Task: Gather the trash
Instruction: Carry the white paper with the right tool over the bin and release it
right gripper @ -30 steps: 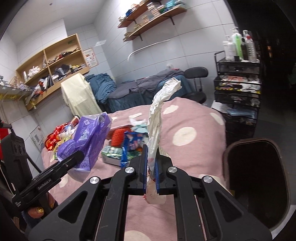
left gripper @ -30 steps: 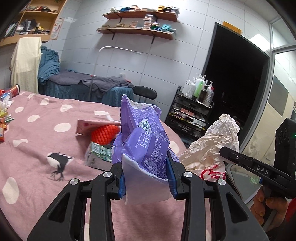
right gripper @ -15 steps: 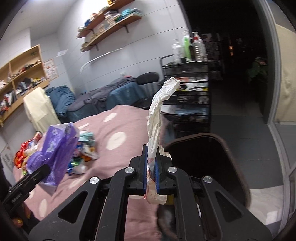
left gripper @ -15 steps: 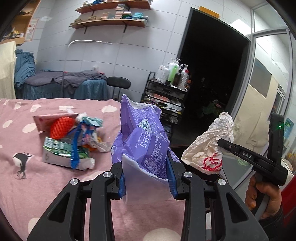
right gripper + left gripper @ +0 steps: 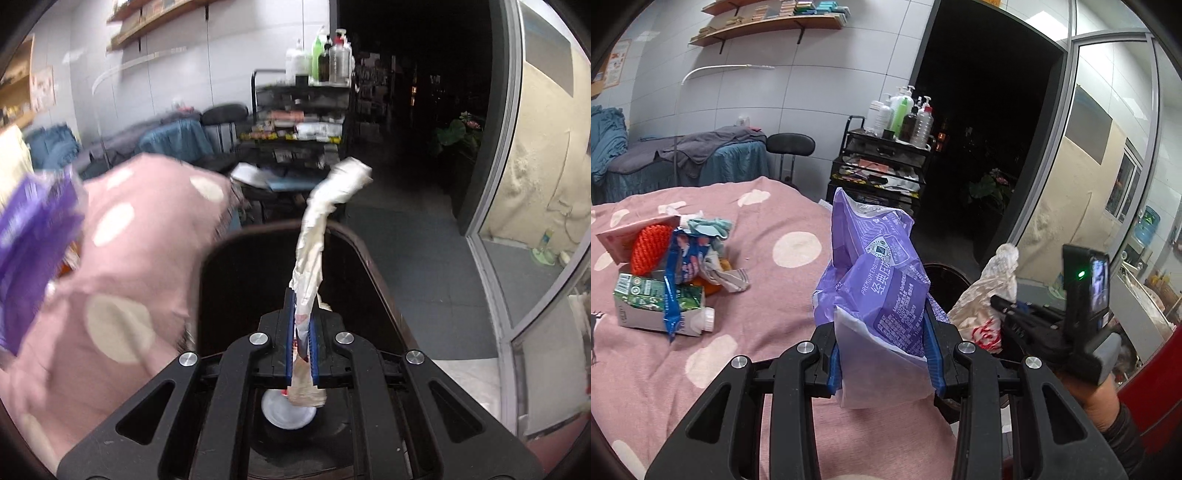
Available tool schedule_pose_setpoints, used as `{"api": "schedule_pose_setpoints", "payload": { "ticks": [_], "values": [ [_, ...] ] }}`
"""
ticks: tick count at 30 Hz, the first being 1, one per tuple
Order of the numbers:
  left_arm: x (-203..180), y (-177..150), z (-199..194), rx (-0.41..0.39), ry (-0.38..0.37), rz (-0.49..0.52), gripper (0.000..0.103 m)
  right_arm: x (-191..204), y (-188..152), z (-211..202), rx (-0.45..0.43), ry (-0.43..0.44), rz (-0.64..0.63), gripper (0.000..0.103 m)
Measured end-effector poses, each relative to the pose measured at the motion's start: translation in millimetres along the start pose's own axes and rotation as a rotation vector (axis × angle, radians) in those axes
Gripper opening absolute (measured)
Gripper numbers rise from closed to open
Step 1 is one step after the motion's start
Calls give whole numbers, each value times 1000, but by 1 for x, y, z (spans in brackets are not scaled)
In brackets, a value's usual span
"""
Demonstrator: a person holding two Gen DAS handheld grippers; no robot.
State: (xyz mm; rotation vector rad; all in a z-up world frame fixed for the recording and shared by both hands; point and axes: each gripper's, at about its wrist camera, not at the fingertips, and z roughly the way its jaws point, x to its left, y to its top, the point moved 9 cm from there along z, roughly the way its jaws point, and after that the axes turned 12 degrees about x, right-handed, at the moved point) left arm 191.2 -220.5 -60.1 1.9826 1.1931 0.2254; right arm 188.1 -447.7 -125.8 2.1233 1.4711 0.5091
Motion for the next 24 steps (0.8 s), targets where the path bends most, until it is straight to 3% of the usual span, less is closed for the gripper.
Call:
{"api": "schedule_pose_setpoints", "payload": {
  "ticks": [6, 8, 9, 10, 12, 24],
  "values": [
    [-11, -5, 13, 27, 0, 30, 36, -3, -19, 27, 80, 13, 11, 8],
    [-14, -6, 16, 36, -3, 35, 36, -1, -23, 33, 97, 16, 13, 12],
    [-15, -7, 18, 41, -6, 36, 36, 0, -25, 35, 106, 18, 12, 23],
    [-16, -8, 21, 46, -9, 37, 36, 0, -27, 36, 108, 19, 16, 44],
    [-18, -8, 24, 55, -14, 39, 36, 0, -27, 35, 96, 35, 42, 66],
    [-32, -6, 40, 100, -50, 58, 36, -13, -11, 12, 24, 47, 111, 72]
  ]
}}
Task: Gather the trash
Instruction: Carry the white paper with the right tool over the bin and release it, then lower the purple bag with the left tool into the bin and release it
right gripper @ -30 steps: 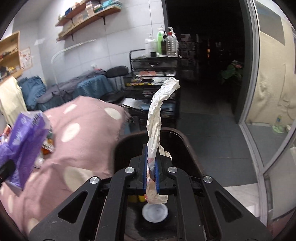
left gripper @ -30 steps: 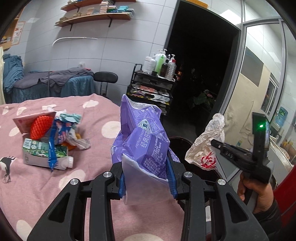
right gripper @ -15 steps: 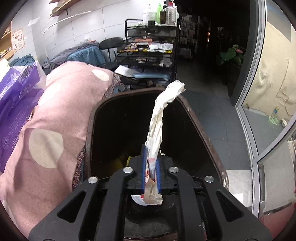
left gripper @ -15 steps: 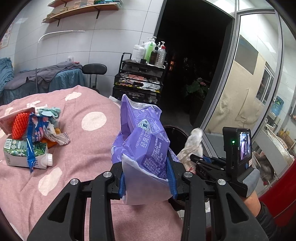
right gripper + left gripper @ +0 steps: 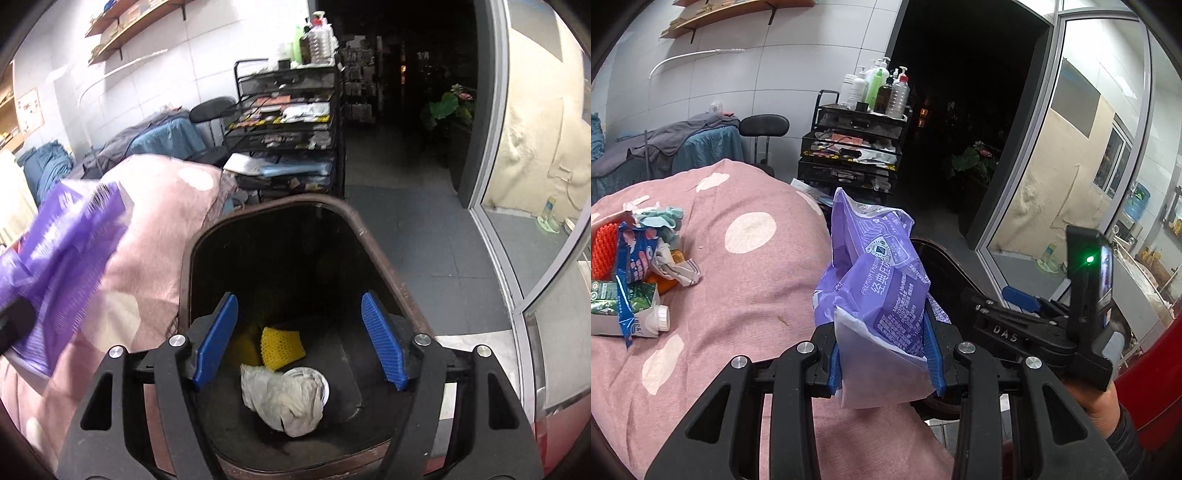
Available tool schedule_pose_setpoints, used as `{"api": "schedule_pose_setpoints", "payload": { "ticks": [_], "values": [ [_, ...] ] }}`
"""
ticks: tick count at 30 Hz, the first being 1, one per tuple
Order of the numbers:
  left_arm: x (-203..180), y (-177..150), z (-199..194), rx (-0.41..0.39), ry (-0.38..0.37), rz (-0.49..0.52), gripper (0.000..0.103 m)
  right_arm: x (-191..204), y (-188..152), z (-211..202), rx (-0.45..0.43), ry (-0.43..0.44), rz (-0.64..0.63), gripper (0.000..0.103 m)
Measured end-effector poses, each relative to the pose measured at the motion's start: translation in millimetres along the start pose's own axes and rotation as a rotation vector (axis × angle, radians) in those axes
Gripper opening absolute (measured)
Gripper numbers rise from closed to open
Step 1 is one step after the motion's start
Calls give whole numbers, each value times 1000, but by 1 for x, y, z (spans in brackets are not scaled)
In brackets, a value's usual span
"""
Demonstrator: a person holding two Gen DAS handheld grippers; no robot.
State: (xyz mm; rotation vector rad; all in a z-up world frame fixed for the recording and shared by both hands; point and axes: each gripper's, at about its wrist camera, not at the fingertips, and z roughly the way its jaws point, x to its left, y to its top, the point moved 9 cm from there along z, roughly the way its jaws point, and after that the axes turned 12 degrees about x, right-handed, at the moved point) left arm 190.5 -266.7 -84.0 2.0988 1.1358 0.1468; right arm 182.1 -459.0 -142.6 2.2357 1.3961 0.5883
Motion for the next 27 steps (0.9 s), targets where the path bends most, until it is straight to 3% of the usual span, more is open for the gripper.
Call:
{"api": "schedule_pose_setpoints", "payload": {
  "ticks": [9, 27],
  "values": [
    [-18, 7, 30, 74, -52, 17, 36, -36, 19, -25, -74, -50, 104, 77],
    [-46, 8, 84, 200, -21, 118, 36, -81, 26, -37, -103, -87, 226, 83]
  ]
}}
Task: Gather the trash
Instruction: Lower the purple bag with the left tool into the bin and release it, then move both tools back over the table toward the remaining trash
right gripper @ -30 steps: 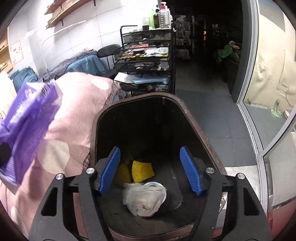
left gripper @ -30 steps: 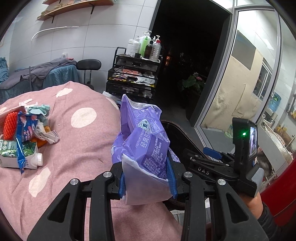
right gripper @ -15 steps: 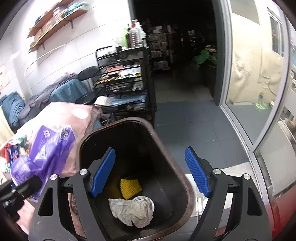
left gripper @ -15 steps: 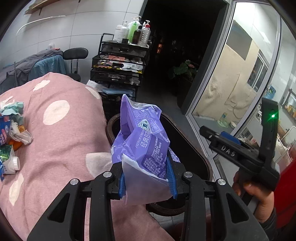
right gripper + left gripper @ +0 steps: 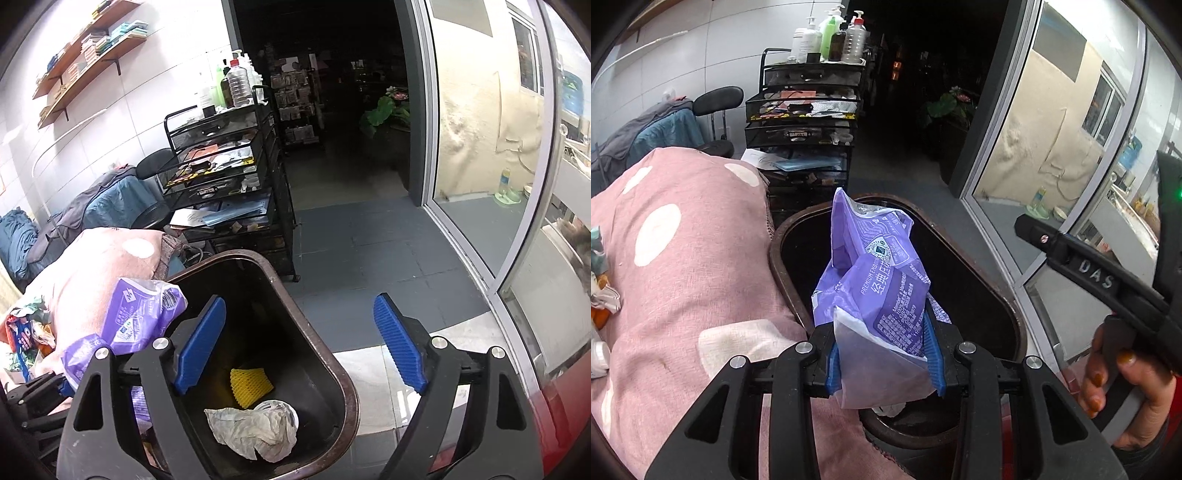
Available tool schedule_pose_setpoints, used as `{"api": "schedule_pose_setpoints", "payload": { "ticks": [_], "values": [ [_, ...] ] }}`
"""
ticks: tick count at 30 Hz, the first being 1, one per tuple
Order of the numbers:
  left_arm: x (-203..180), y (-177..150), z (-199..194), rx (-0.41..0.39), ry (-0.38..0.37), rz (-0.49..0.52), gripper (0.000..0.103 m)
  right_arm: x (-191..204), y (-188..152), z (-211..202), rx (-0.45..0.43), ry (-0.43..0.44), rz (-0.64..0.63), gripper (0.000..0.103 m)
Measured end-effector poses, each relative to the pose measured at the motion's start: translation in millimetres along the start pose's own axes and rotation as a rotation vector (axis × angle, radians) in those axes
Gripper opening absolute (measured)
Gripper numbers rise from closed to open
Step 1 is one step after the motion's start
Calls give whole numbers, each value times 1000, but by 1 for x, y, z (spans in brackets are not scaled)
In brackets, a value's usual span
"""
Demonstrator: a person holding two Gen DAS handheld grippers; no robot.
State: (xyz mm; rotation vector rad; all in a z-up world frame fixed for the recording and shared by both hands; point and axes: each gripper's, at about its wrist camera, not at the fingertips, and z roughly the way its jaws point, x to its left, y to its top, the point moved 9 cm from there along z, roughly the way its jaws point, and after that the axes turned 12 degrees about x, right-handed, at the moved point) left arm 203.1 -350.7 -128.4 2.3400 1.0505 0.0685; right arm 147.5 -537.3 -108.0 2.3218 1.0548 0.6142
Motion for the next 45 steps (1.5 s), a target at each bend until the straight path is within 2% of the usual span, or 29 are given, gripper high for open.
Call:
{"api": "schedule_pose_setpoints", "payload": {
  "ticks": [3, 4, 6, 11, 15, 23, 33, 38, 45],
  "values": [
    [1, 1, 2, 9, 1, -4, 38, -3, -1, 1, 6, -3, 8, 85],
    [2, 2, 3, 12, 2, -5, 43, -3, -1, 2, 9, -4, 9, 85],
    [4, 3, 5, 14, 13, -9, 66, -3, -1, 2, 13, -3, 10, 86],
    [4, 3, 5, 1, 39, 0, 86, -2, 1, 1, 2, -8, 8, 91],
    [5, 4, 3, -21, 50, 6, 94, -4, 1, 1, 0, -6, 17, 93],
    [0, 8, -17, -106, 66, 24, 95, 4, 0, -1, -14, 22, -2, 94],
    [10, -6, -76, -255, 130, 17, 98, 27, -5, -8, -42, 75, -56, 94],
    [28, -21, -101, -297, 162, -17, 98, 53, -14, -12, -42, 129, -108, 94],
    [78, -44, -132, -333, 238, -117, 98, 107, -30, -21, -35, 210, -208, 94]
  ]
}}
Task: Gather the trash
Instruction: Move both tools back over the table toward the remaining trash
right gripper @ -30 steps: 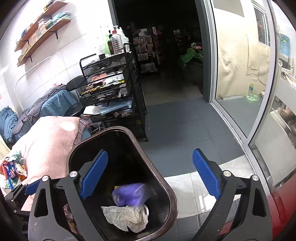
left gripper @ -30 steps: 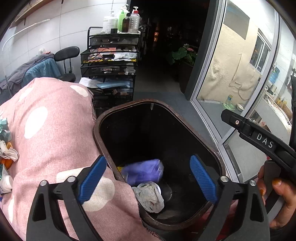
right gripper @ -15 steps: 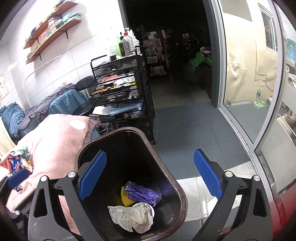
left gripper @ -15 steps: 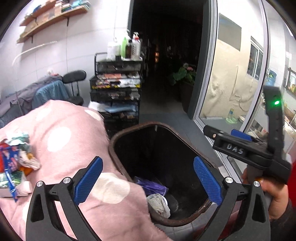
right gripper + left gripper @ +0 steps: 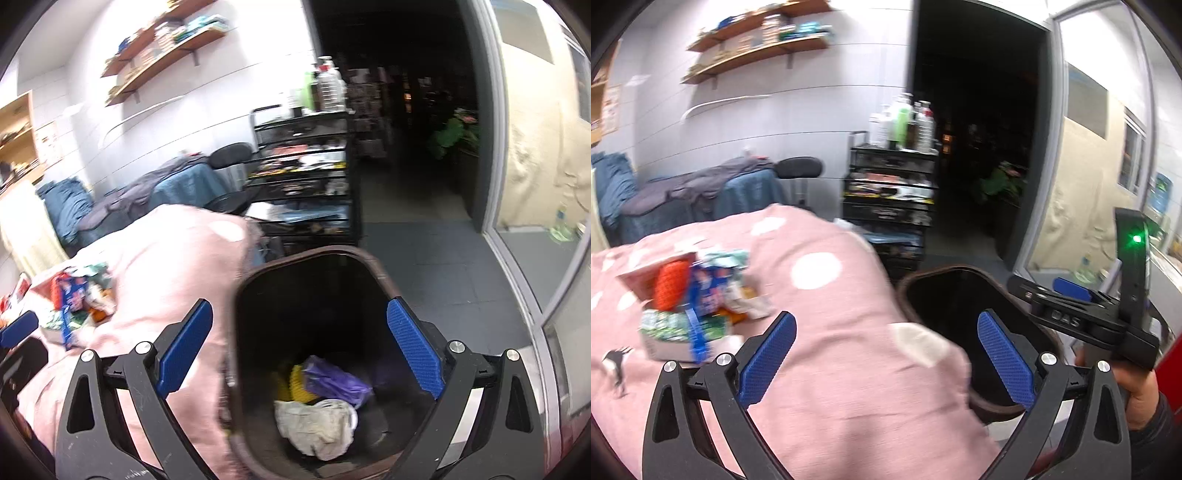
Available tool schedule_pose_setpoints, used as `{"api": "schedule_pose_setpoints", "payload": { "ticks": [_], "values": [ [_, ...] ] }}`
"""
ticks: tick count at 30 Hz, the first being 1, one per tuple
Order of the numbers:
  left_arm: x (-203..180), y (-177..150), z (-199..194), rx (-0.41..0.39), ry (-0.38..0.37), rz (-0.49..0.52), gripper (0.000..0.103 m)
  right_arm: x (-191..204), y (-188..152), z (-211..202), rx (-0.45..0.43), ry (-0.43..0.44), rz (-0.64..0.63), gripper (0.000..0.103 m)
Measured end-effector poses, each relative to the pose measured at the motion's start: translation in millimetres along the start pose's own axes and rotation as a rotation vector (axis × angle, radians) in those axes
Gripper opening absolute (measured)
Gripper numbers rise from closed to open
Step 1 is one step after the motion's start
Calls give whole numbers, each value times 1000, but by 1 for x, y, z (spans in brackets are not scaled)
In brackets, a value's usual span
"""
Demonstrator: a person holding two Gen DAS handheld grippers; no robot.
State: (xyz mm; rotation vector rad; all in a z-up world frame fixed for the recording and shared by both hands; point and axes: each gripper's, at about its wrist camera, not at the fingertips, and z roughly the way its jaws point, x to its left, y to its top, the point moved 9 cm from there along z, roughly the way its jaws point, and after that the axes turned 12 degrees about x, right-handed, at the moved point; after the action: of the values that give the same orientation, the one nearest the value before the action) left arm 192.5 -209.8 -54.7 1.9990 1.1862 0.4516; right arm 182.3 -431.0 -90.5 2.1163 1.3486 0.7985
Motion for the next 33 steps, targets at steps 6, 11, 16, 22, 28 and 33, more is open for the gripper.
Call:
{"api": "schedule_pose_setpoints", "payload": {
  "ticks": [6, 11, 16, 22, 28, 33],
  "values": [
    [65, -10, -12, 2, 104, -90, 98, 55, -1, 3, 11, 69, -90, 94],
    [122, -22, -28, -2, 176, -178, 98, 100, 0, 6, 23, 122, -165, 94],
    [169, -36, -43, 2, 252, -237, 97, 153, -2, 9, 48, 197, -250, 94],
    [227, -55, -55, 20, 295, -337, 97, 220, -11, 21, 112, 291, -368, 94],
    [268, -61, -54, 38, 265, -449, 97, 276, -16, 34, 140, 317, -463, 94],
    [282, -47, -44, 33, 258, -440, 92, 298, -9, 52, 177, 338, -457, 94]
  ]
}}
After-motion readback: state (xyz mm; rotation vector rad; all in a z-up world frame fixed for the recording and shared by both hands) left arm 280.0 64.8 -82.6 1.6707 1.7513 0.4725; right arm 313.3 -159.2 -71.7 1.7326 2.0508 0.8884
